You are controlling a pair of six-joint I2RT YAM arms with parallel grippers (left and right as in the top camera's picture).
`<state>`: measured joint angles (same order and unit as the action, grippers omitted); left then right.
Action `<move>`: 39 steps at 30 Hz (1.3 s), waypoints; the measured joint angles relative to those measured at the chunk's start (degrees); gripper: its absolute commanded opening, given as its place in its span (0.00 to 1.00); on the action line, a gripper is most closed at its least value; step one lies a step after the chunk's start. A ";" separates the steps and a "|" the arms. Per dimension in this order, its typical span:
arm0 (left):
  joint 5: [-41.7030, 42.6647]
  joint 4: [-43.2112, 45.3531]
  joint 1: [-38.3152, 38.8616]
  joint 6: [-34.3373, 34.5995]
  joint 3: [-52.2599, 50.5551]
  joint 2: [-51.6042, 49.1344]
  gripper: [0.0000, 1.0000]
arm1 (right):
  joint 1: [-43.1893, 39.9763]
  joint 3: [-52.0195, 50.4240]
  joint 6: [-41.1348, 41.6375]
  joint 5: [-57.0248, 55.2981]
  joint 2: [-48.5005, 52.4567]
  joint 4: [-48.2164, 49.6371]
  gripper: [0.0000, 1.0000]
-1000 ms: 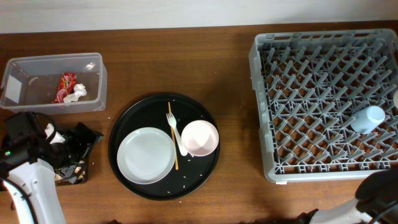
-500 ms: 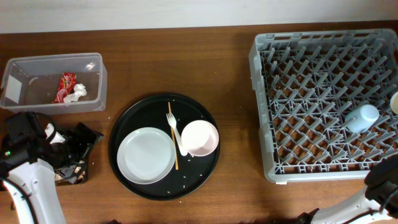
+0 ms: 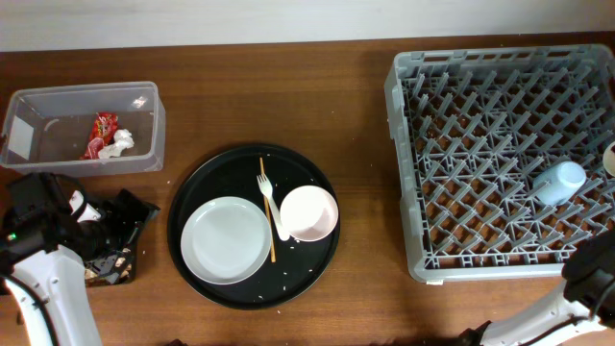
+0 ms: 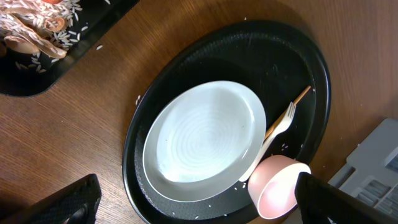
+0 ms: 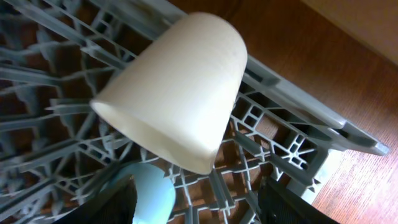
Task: Sort waste into correct bins and load items into the dishwasher rack
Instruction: 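Carry the white cup with right gripper over the rack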
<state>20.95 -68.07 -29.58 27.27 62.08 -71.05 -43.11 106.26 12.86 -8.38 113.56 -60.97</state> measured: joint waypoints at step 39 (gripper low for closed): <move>0.00 0.00 0.00 0.00 0.00 0.00 0.99 | 1.27 2.34 3.13 -9.42 0.33 -1.81 0.04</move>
<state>20.95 -68.07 -29.58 27.27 62.08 -71.05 -41.85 108.60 15.99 -17.80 113.89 -62.78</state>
